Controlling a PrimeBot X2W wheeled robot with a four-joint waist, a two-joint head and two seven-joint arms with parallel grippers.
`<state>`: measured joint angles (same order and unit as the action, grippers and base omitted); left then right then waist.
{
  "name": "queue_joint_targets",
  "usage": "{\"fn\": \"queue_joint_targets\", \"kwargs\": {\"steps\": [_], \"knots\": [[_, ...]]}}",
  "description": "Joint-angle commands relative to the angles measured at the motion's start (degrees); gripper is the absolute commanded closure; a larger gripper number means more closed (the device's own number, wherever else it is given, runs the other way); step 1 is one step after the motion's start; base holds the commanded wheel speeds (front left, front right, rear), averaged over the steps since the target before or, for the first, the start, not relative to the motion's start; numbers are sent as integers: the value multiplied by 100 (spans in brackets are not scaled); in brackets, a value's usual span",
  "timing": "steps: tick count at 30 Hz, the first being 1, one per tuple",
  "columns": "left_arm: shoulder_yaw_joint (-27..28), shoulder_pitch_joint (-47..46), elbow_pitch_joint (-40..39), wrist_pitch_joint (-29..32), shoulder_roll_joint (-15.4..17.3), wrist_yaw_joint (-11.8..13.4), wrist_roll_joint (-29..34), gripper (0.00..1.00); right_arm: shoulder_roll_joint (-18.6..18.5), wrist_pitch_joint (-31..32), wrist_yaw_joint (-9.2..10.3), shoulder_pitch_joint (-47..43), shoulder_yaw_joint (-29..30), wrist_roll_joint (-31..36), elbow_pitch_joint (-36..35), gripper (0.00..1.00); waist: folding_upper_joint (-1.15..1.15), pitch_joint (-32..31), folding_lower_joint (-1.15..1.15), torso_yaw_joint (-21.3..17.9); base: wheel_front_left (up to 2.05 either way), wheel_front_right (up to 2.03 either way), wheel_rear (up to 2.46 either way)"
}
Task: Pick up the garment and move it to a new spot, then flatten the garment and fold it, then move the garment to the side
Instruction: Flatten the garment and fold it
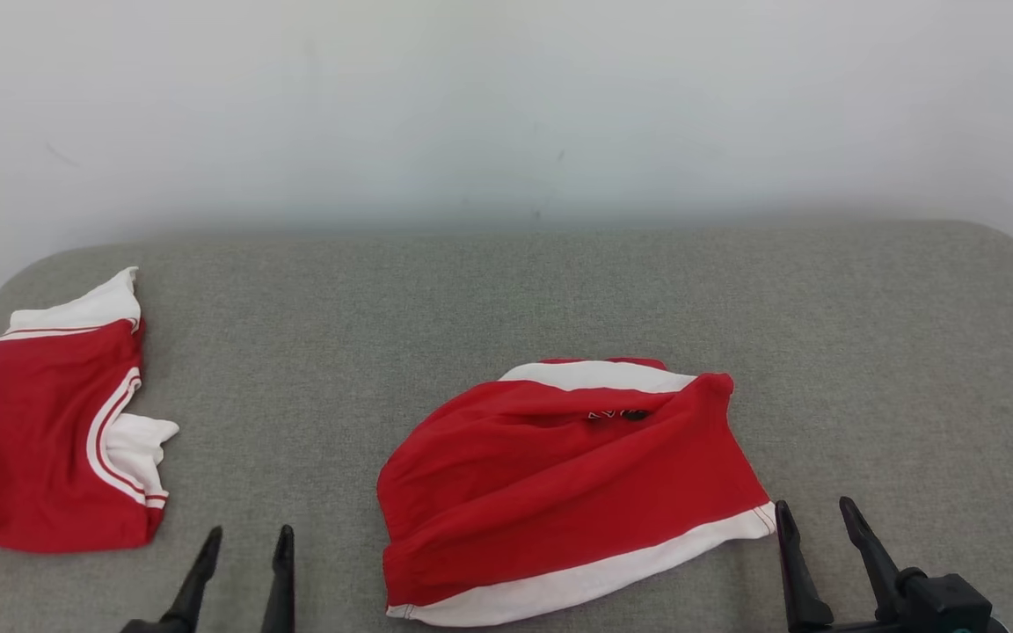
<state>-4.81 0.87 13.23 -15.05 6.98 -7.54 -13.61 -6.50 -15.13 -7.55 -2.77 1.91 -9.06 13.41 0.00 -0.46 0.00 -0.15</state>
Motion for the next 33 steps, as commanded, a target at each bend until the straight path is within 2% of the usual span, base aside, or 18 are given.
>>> {"fn": "queue_joint_targets", "kwargs": {"steps": [1,10,19,27,33], "knots": [[142,113,-146,-19,-51,14,79,0,-14,-2,13,-68,12,30,-9,0,0,-64,0,54,0,0,0],[875,439,-369,-19,-144,16,500,0,-47,-2,13,-194,108,84,-12,0,0,-145,0,80,0,0,0],[1106,674,-453,-19,-328,39,687,0,-46,-2,13,-321,171,121,1,0,0,-133,0,60,0,0,0],[804,524,-307,-19,-378,-1,650,0,-174,-3,13,-159,169,372,229,0,0,-79,0,75,0,0,0],[-128,365,124,-19,-203,15,525,0,-315,-2,13,127,134,418,693,0,0,-8,0,86,0,0,0]]}}
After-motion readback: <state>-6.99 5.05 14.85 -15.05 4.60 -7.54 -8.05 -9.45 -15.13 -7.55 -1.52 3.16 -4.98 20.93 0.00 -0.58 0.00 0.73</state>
